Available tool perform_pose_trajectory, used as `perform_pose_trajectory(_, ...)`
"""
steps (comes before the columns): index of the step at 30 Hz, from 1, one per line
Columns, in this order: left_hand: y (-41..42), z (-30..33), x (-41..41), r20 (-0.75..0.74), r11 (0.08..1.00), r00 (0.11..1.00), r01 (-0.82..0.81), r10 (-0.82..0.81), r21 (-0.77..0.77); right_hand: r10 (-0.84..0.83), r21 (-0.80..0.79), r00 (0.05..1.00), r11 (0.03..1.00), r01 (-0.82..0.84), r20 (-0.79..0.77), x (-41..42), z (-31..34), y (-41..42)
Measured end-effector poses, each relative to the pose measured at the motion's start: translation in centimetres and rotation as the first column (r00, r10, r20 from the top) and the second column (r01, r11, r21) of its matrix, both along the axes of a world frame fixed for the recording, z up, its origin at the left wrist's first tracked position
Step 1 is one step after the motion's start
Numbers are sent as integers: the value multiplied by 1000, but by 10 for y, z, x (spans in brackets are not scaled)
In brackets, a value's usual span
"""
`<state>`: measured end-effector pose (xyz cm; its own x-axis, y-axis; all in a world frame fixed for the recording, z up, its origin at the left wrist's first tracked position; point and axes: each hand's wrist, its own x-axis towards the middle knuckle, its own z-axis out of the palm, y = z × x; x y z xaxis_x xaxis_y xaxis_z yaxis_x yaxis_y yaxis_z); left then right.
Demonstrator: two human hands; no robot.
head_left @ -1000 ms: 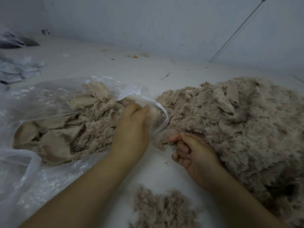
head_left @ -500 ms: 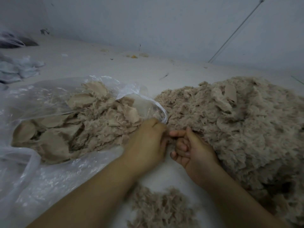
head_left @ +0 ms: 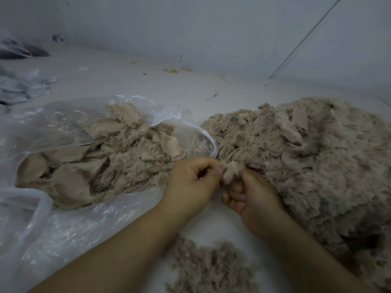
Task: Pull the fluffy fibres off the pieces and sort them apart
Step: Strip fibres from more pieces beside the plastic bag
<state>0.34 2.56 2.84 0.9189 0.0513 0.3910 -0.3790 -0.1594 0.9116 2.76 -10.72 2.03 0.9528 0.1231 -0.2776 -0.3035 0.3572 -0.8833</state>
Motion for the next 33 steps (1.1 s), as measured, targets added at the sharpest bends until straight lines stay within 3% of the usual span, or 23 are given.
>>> perform_pose_trajectory(3,-3,4,-3,-78,976,997,-1,-17,-220,-4,-32,1000,999,4,8,-1,1,0)
perform_pose_trajectory(9,0,-6,4,-292,970,956,-54,-18,-237,126,79,991,989,-128,40,-3,3,-5)
perform_pose_trajectory(11,-2,-6,4,-298,966,953,-29,-51,-257,194,64,972,977,-204,133,-6,4,-7)
perform_pose_trajectory(14,-5,-7,3,-283,962,957,-11,-69,-273,266,-94,938,963,-251,222,-8,3,-7)
perform_pose_trajectory(20,1,-4,4,-313,959,950,-93,5,-267,172,-79,981,983,-164,95,-6,4,-5)
perform_pose_trajectory(26,-1,-4,2,-258,981,964,12,-63,-195,190,-75,977,980,-182,102,-10,6,-6)
perform_pose_trajectory(31,7,-4,9,-240,932,957,-231,166,-278,106,10,994,994,-107,27,-7,6,-3)
perform_pose_trajectory(33,11,-2,8,-196,943,966,-215,167,-255,94,22,995,995,-95,24,-6,4,-4)
